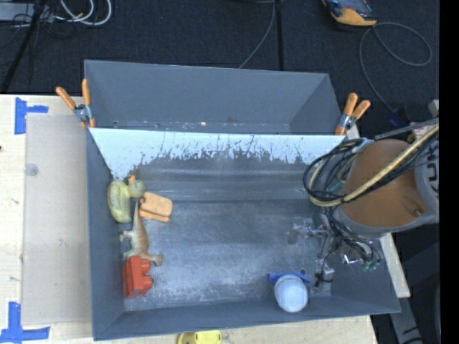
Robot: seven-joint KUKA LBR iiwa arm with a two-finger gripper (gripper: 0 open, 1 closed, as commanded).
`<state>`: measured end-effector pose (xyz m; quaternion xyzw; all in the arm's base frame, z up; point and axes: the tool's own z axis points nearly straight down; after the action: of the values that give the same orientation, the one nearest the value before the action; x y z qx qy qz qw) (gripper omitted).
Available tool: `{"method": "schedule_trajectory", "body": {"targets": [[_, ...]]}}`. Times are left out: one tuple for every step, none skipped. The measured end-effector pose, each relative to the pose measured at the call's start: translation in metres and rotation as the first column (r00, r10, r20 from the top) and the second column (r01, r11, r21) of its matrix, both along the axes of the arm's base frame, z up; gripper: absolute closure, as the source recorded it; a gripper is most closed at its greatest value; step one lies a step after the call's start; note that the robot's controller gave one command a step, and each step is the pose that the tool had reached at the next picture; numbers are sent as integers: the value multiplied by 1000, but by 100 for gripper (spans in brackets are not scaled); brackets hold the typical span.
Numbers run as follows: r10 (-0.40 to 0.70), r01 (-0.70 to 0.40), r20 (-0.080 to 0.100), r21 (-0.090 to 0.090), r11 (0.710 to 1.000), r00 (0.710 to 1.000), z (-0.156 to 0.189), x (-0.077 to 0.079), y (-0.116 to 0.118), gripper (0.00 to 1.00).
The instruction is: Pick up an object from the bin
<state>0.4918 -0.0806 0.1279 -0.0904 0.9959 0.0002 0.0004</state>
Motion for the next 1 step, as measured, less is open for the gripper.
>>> {"method": "schedule_trajectory", "body": {"targets": [[-68, 68, 1, 0, 998, 998, -42, -12, -8, 0]]}}
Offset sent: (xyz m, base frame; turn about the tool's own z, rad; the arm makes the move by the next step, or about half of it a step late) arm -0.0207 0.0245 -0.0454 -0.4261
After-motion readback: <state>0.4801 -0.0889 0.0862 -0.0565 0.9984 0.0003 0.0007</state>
